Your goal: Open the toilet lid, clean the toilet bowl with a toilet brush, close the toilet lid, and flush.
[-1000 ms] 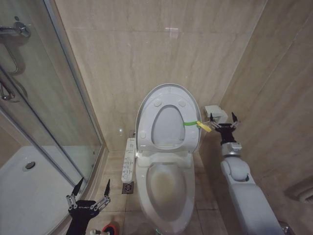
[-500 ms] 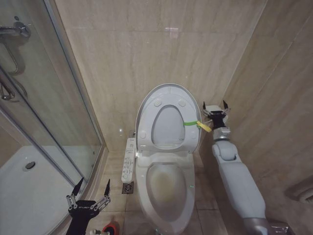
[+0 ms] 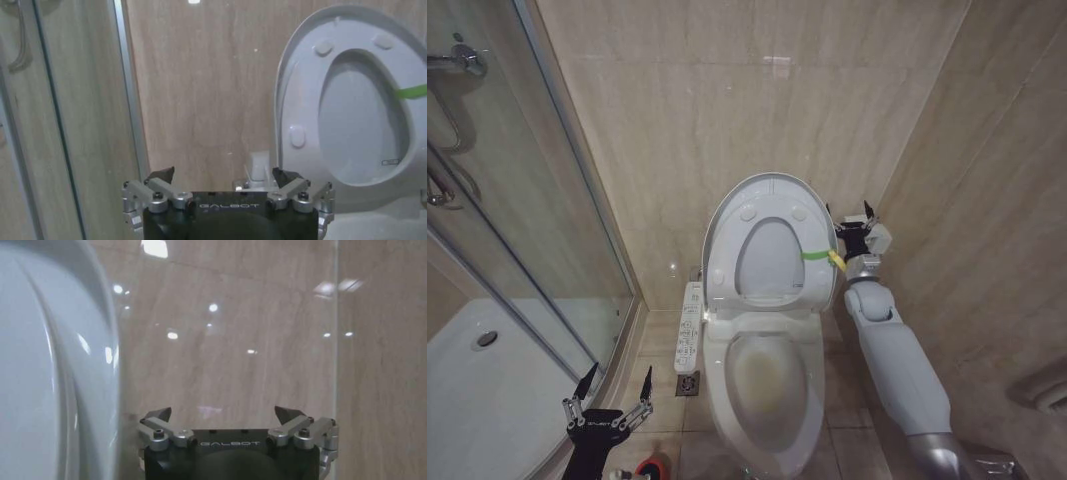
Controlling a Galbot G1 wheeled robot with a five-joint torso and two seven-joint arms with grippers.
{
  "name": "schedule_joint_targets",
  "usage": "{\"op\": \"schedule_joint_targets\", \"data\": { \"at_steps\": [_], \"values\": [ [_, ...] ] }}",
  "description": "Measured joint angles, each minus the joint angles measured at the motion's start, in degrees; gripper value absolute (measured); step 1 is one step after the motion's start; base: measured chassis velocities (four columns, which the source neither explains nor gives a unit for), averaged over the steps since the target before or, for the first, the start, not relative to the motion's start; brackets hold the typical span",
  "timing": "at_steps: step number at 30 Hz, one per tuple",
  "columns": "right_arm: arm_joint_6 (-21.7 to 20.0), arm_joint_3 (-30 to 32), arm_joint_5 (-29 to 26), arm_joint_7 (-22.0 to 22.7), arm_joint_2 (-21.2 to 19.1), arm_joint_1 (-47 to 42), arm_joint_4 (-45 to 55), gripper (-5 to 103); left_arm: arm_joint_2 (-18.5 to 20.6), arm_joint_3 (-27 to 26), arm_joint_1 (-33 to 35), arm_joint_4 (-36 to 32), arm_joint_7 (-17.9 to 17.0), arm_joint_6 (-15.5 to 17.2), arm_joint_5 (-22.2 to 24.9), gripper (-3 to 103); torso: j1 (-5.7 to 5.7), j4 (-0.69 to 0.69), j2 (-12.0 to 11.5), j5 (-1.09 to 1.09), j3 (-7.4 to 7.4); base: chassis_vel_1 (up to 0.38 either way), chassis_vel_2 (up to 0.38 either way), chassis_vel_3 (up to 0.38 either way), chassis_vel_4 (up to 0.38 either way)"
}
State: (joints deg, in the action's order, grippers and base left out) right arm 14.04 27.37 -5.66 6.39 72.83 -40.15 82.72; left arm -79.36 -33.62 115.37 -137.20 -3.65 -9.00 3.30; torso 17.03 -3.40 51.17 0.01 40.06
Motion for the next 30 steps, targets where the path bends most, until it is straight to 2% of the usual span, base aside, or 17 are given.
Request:
{"op": "schedule_joint_targets", "data": {
  "at_steps": [2,12,19,30],
  "values": [
    [-0.19,0.11,-0.73,-0.01,-0.78,-2.74,2.33,100,0.00,0.00,0.00,0.00,0.00,0.00,0.00,99,-0.01,-0.03,0.01,-0.03,-0.01,0.000,0.000,0.000,0.000],
    [-0.27,2.37,-2.98,-1.53,-2.79,-12.93,10.97,100,0.00,0.00,0.00,0.00,0.00,0.00,0.00,99,-0.01,0.01,0.01,-0.02,-0.01,0.000,0.000,0.000,0.000],
    [-2.35,4.74,-5.58,-1.95,-4.92,-18.74,18.68,100,0.00,0.00,0.00,0.00,0.00,0.00,0.00,99,0.00,-0.01,0.01,0.00,-0.01,0.000,0.000,0.000,0.000],
    [-0.43,6.37,-5.55,-2.32,-5.49,-24.97,23.83,100,0.00,0.00,0.00,0.00,0.00,0.00,0.00,99,-0.02,-0.02,0.01,0.00,-0.01,0.021,-0.015,-0.021,0.020]
  ]
}}
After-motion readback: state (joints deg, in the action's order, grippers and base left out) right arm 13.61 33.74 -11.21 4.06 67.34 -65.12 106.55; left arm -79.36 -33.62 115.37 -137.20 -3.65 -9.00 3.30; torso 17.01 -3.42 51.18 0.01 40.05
